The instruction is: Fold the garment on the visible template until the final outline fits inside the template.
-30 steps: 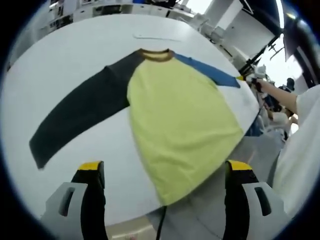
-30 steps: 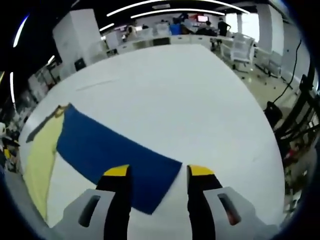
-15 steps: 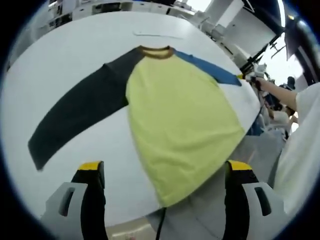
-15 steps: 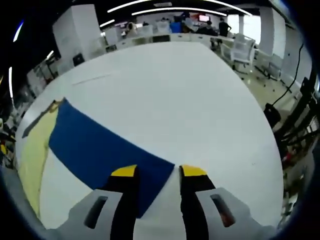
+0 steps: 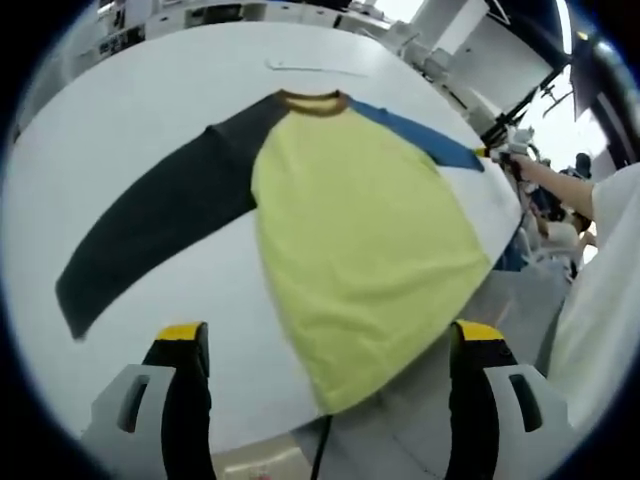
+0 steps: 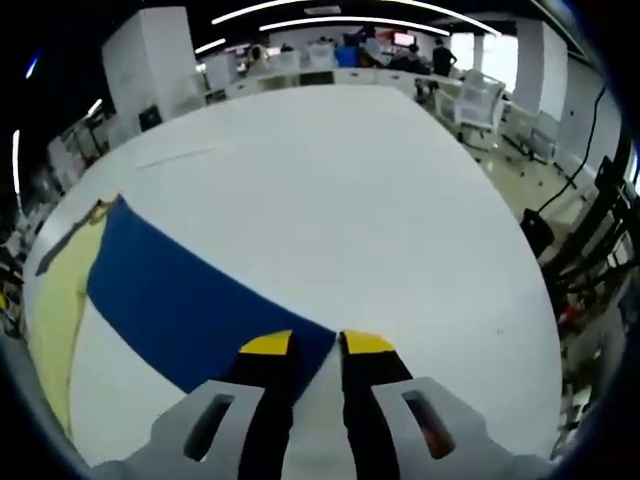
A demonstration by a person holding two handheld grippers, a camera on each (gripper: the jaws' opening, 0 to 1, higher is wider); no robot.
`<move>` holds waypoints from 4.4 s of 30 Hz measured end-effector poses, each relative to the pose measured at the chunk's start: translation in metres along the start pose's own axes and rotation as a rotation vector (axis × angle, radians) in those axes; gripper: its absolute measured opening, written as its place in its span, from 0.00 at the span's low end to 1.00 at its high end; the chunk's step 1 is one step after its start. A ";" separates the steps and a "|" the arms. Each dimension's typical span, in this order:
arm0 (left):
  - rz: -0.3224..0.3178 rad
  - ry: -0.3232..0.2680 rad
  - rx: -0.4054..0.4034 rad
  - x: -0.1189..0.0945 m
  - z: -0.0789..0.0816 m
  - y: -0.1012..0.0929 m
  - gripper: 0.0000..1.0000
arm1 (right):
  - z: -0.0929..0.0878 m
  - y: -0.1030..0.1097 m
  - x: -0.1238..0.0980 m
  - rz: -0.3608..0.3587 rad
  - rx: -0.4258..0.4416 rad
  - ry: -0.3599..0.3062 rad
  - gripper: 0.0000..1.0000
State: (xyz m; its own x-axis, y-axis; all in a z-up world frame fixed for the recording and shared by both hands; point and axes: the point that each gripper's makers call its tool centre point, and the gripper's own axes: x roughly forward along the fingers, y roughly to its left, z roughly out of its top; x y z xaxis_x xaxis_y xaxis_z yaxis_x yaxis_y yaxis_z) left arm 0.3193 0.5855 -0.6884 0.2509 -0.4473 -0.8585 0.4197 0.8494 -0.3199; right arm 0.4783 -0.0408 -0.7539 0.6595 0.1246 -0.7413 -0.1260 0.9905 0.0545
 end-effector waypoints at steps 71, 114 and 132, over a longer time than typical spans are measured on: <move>-0.031 -0.194 -0.022 -0.049 -0.030 -0.014 0.96 | 0.106 0.020 -0.085 -0.087 -0.137 -0.054 0.02; -0.089 -0.324 -0.028 -0.069 -0.036 -0.022 0.96 | 0.189 0.203 -0.161 0.206 -0.414 -0.090 0.02; -0.091 -0.325 -0.010 -0.075 -0.045 -0.029 0.96 | 0.204 0.293 -0.175 0.403 -0.406 -0.163 0.02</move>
State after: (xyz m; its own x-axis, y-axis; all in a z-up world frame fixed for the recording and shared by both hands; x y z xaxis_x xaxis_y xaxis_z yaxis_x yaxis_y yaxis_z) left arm 0.2491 0.6066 -0.6327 0.4787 -0.5859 -0.6539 0.4448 0.8039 -0.3948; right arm 0.4776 0.2395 -0.4718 0.6023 0.5251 -0.6013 -0.6420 0.7663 0.0261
